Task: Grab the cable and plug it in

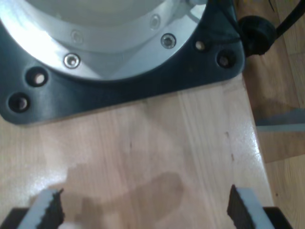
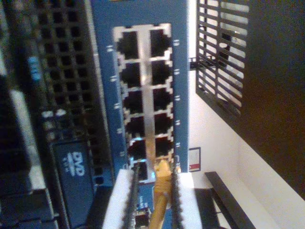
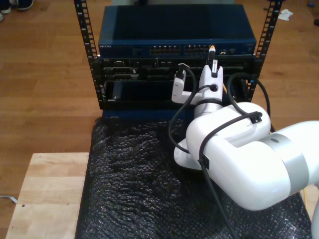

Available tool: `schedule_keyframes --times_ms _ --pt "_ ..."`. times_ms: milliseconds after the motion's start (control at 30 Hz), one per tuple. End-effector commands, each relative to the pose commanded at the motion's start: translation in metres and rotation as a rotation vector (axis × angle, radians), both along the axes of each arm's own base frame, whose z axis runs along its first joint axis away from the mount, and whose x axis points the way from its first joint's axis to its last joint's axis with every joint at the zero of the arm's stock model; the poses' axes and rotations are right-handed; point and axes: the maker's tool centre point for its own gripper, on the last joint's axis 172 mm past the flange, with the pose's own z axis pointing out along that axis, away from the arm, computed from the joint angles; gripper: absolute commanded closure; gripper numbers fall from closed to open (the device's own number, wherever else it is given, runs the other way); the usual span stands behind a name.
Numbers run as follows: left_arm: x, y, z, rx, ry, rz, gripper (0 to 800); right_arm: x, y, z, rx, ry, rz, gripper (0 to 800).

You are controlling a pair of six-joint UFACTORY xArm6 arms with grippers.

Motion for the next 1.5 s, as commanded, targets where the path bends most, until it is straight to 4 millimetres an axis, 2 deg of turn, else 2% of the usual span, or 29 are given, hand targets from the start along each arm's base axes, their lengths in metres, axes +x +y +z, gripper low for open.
schedule_keyframes --times_ms 300,500,767,867,933,1033,1133,1267,1367,1500 --pt "0.000 0.001 0.000 0.003 -0.001 0.000 0 -0.029 0.026 0.020 -0.009 0.025 0.057 497" --pt "0.000 0.001 0.000 0.002 0.000 0.000 0 -0.050 0.016 0.030 -0.012 0.113 0.076 401" --pt "0.000 0.001 0.000 0.002 0.000 0.000 0 -0.066 0.003 0.055 0.028 0.231 0.119 347" --pt "0.000 0.001 0.000 0.002 0.000 0.000 0 -0.068 -0.013 0.051 0.050 0.316 0.123 308" --pt "0.000 0.001 0.000 0.002 0.000 0.000 0 -0.070 -0.033 0.051 0.062 0.361 0.110 279" --pt "0.000 0.000 0.000 0.000 0.001 -0.001 0 -0.074 -0.052 0.052 -0.002 0.421 0.122 244" --pt "0.000 0.001 0.000 0.002 0.000 0.000 0 -0.079 -0.068 0.043 -0.054 0.499 0.137 209" --pt "0.000 0.001 0.000 0.002 0.000 0.000 0 -0.086 -0.117 0.031 -0.047 0.601 0.096 209" --pt "0.000 0.001 0.000 0.003 -0.001 0.000 0 -0.092 -0.138 0.023 -0.078 0.681 0.096 204" --pt "0.000 0.001 0.000 0.002 0.000 0.000 0 -0.106 -0.172 0.007 -0.105 0.819 0.107 152"
